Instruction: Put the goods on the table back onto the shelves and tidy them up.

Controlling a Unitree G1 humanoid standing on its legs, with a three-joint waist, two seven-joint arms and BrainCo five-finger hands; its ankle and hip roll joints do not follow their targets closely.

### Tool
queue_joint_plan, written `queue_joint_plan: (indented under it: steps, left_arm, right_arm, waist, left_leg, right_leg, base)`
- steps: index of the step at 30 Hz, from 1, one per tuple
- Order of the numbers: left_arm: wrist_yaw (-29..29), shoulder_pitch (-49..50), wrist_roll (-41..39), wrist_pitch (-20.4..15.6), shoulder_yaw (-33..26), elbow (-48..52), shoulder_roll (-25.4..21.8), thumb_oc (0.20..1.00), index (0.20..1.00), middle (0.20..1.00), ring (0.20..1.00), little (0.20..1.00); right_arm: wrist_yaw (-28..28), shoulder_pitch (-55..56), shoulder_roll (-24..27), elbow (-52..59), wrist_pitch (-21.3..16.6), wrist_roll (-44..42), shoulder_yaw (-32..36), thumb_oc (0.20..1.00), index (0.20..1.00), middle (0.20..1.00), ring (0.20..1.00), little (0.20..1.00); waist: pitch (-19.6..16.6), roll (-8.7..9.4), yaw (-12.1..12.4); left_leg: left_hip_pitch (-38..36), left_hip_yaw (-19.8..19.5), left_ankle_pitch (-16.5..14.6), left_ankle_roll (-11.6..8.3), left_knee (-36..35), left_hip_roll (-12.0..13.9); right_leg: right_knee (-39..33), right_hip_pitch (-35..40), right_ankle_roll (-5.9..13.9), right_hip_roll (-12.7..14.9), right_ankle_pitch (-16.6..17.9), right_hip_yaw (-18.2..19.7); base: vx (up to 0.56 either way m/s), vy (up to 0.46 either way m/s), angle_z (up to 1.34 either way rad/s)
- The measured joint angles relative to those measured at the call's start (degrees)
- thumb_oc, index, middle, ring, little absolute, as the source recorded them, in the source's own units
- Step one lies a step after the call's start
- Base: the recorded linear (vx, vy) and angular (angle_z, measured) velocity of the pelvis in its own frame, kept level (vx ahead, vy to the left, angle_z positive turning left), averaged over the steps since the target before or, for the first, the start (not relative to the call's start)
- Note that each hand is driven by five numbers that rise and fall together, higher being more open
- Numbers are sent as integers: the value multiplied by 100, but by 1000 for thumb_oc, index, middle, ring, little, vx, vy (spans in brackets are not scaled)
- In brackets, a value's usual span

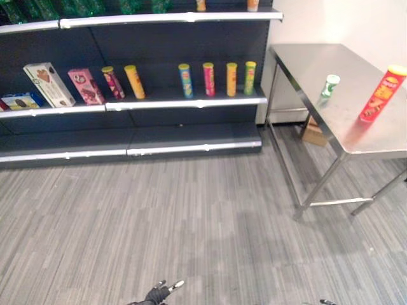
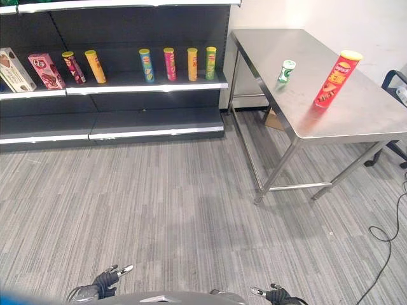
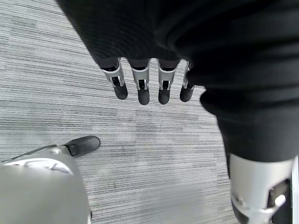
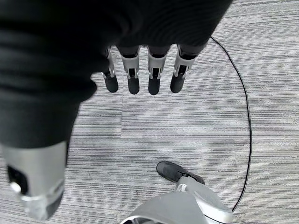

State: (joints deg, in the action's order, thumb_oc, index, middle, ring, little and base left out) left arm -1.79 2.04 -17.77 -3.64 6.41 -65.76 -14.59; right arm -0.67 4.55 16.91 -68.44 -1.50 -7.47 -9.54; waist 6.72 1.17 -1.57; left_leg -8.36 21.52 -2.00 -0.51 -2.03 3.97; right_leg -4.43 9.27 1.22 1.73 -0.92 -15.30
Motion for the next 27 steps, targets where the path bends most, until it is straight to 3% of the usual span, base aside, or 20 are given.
queue_joint_plan:
  steps: [16,27]
  left_arm:
    - [26,2,135,1,62,-32,-14,1000,1000,1000,1000,1000]
    - [43,-17,754,2,302,-40,-74,1000,1000,1000,1000,1000]
  right_arm:
    - [-16,51,-2,-14,-1,29,-3,1000,1000,1000,1000,1000]
    - [-11,80,1,50,-41,-29,2,1000,1000,1000,1000,1000]
  waist:
    - [1,50,-18]
    - [-1,8,-174]
  left_leg:
    - [-19,95,1,1,-13,-26]
    - [-80,252,0,0,-68,-26]
  right_leg:
    - [-65,4,36,21,66,70]
    - [-123,-17,74,16,82,204]
  base:
    - [-5,-1,-2]
    - [-18,2,-7]
